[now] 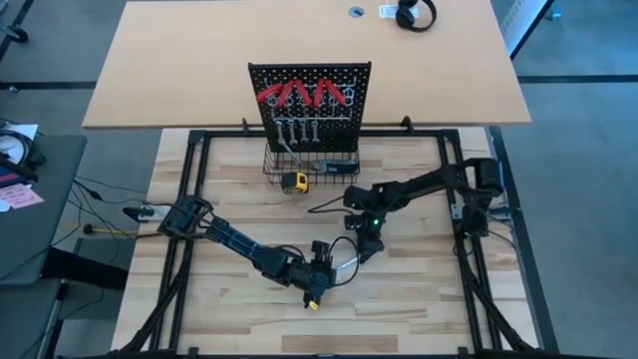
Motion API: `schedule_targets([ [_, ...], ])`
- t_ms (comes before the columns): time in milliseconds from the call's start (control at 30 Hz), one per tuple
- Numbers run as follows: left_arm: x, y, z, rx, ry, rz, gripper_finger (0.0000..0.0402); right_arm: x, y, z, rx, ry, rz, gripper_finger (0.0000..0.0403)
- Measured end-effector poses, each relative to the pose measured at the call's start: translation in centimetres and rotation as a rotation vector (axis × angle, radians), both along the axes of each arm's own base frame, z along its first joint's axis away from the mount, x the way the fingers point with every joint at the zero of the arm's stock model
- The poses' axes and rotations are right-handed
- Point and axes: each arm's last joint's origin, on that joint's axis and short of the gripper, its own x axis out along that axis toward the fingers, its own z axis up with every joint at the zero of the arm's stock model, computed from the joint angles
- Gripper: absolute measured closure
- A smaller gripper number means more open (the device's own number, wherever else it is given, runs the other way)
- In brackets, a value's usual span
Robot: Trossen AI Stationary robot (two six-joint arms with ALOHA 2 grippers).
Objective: Hang tools onto peg board
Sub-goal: Hang the wrench into the pegboard
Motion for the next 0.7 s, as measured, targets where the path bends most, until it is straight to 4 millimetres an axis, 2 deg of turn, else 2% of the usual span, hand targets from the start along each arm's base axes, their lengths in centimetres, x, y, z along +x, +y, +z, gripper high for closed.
schedule_targets([
  [200,0.0,0.2,0.0,0.012,-0.013,0.036,0.0401,0.5,2.4,0.3,-0.013,0.004,0.088,0.0101],
  [400,0.1,0.5,0.0,0.026,-0.03,0.098,0.0401,0.0,4.9,0.0,-0.148,0.021,0.177,0.0102],
  [700,0.2,0.8,0.0,0.011,-0.063,0.19,0.0401,0.3,5.2,0.0,-0.127,0.108,0.061,0.0114],
])
